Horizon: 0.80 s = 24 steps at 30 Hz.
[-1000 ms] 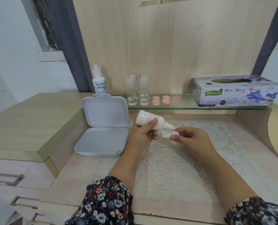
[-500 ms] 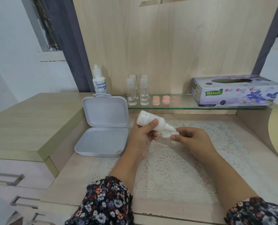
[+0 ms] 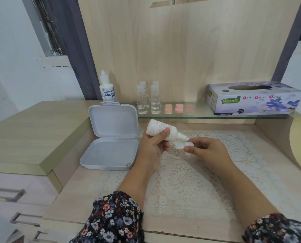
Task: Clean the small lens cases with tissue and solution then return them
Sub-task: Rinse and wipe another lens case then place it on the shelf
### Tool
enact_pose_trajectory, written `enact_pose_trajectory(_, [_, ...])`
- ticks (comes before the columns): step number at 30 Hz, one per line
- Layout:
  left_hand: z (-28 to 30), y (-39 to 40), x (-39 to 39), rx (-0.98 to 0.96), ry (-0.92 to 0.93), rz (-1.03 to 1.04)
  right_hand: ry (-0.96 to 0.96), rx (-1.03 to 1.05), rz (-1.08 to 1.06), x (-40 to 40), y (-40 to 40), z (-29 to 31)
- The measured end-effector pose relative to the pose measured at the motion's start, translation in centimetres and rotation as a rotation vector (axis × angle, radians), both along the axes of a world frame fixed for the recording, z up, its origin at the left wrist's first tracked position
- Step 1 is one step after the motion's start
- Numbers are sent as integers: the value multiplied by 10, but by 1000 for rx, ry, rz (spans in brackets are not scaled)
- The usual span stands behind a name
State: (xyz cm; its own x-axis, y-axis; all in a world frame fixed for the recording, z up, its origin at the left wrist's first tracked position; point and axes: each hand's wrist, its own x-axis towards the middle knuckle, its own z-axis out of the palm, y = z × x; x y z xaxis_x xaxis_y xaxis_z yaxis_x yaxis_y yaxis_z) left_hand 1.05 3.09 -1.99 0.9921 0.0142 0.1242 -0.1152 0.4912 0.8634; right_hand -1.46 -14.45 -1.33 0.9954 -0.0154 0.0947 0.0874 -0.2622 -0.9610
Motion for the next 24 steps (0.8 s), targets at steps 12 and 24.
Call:
enact_pose_trajectory(12, [2,0,-3,-1,7,-14,-11,-3,9,0,0,0])
enact_pose_trajectory(24, [0,0,0,-11,7,-5,-9,-3,4,1,0,0])
